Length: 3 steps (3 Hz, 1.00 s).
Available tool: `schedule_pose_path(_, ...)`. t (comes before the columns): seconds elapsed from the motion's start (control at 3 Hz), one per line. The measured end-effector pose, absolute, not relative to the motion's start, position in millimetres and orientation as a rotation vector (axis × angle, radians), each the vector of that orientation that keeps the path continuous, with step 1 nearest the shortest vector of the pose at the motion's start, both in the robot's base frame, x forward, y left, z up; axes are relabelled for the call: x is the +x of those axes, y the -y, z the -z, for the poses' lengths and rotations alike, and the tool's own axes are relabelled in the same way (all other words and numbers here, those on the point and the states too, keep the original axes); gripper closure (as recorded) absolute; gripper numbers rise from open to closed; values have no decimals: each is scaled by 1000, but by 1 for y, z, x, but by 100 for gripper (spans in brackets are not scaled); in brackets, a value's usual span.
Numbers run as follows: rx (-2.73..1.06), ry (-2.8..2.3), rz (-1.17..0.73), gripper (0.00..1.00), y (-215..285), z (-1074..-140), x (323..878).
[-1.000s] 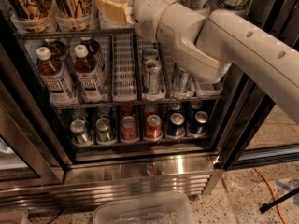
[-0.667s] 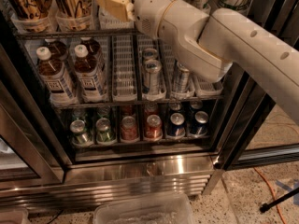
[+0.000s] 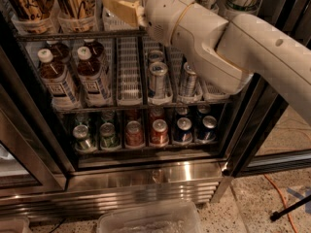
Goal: Pick water bottle from top shelf of fridge
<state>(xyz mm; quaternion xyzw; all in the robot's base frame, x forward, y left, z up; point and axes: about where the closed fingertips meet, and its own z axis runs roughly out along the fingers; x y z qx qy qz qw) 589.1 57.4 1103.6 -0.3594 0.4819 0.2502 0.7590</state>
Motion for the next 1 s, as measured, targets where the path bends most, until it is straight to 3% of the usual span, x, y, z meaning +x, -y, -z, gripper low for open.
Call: schedule_pose_path(1.0,-932,-1222,-672,100,-59,-1084,524)
